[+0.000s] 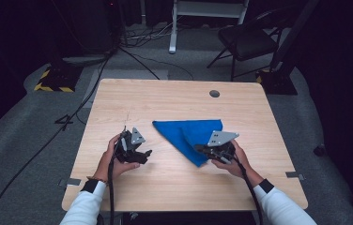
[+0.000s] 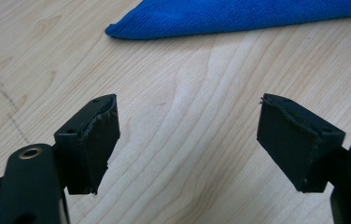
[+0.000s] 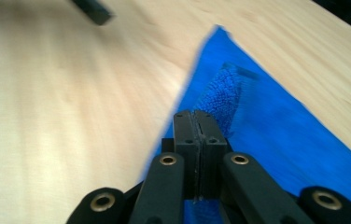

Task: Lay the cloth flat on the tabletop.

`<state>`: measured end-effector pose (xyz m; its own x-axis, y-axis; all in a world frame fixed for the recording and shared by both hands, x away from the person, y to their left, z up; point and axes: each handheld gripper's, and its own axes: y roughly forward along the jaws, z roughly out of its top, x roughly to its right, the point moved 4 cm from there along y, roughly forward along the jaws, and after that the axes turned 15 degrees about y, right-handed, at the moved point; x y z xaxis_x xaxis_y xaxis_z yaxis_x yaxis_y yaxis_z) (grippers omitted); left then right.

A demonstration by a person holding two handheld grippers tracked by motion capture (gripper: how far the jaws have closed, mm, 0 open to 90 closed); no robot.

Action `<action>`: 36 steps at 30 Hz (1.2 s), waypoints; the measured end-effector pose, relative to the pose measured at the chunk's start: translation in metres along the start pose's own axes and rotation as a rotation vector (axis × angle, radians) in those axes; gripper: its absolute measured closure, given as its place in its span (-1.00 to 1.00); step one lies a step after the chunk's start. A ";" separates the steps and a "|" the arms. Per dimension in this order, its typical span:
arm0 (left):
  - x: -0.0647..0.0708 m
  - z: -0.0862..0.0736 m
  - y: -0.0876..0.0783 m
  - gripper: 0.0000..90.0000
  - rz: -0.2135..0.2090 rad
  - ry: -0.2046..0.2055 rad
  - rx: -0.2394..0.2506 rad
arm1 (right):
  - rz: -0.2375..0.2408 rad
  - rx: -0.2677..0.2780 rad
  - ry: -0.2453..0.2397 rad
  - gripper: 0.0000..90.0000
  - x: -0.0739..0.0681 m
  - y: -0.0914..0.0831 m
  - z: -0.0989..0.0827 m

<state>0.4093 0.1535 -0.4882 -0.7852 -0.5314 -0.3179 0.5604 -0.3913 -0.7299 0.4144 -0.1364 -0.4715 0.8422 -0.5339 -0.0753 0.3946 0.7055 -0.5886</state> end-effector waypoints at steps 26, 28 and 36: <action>0.024 0.013 0.000 -0.52 -0.036 0.018 0.047 | 0.128 -0.040 -0.089 0.35 -0.081 0.031 0.000; 0.031 0.015 0.005 -0.52 -0.061 0.036 0.041 | 0.109 -0.020 -0.049 0.35 -0.067 0.025 0.003; 0.048 0.019 0.020 -0.52 -0.122 0.071 0.008 | 0.010 -0.010 0.063 0.19 -0.024 0.035 0.013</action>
<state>0.3878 0.1060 -0.5069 -0.8643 -0.4247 -0.2694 0.4612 -0.4556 -0.7614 0.4130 -0.0930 -0.4793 0.8214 -0.5549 -0.1317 0.3820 0.7068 -0.5954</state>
